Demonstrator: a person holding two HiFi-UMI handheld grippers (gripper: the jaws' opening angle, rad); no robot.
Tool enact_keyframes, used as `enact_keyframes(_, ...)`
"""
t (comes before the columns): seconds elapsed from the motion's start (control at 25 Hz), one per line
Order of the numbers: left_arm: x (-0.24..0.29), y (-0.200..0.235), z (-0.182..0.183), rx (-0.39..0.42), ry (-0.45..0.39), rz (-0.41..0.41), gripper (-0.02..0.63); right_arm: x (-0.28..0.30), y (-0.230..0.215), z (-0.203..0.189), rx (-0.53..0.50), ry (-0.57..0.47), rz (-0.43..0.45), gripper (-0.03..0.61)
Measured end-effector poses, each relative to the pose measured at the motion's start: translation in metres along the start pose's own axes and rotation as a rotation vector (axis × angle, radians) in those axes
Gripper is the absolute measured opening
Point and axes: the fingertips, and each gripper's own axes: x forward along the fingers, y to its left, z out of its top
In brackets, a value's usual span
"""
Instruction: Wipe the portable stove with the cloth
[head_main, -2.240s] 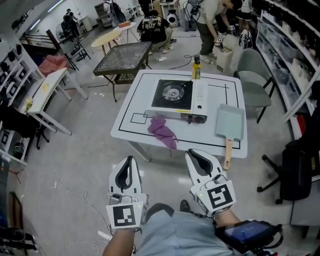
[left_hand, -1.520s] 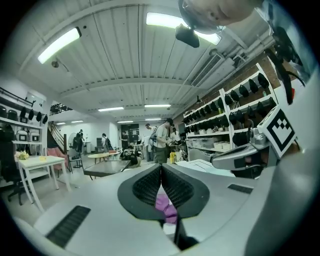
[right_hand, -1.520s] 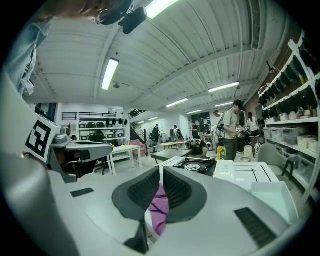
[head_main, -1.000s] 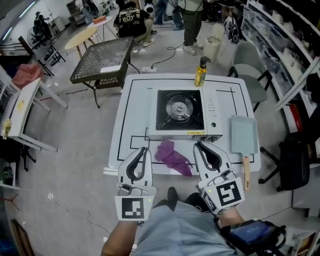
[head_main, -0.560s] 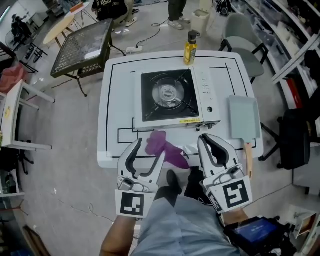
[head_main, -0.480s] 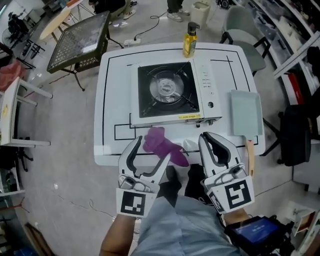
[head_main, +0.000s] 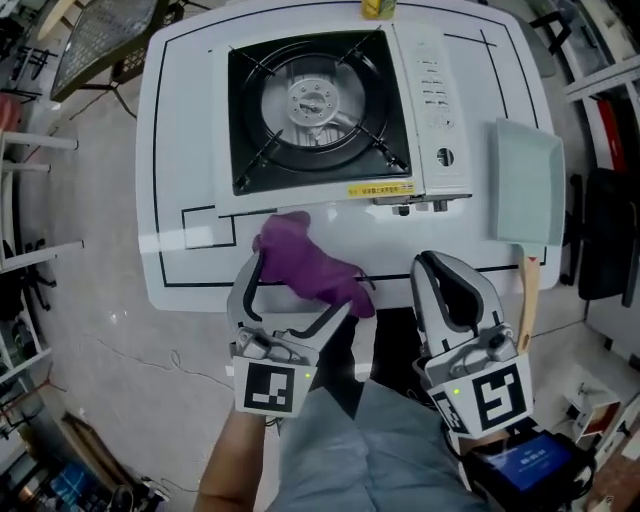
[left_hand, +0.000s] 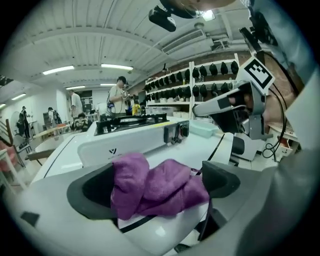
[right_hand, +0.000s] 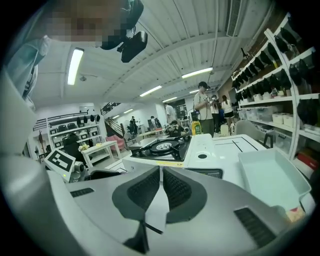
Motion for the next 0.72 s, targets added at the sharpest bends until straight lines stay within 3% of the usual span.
enact_keyframes(0.24, 0.017, 0.009, -0.032, 0.025, 0.096, 0.025, 0.543, 0.010, -0.008, -0.016, 0.033, 0.032, 0.013, 0.054)
enact_keyframes(0.52, 0.020, 0.015, -0.036, 0.031, 0.131, 0.022, 0.529, 0.016, -0.016, -0.022, 0.047, 0.053, 0.007, 0.054)
enact_keyframes(0.56, 0.020, 0.017, -0.036, 0.025, 0.128, 0.028, 0.515, 0.017, -0.016, -0.022, 0.048, 0.055, 0.007, 0.054)
enact_keyframes(0.6, 0.019, 0.020, -0.034, 0.014, 0.120, 0.040, 0.472, 0.017, -0.016, -0.022, 0.048, 0.056, 0.006, 0.054)
enact_keyframes(0.64, 0.017, 0.024, -0.033, -0.001, 0.110, 0.054, 0.374, 0.017, -0.017, -0.021, 0.048, 0.056, 0.006, 0.054)
enact_keyframes(0.72, 0.015, 0.030, -0.032, -0.022, 0.105, 0.067, 0.313, 0.018, -0.017, -0.020, 0.049, 0.055, 0.005, 0.054)
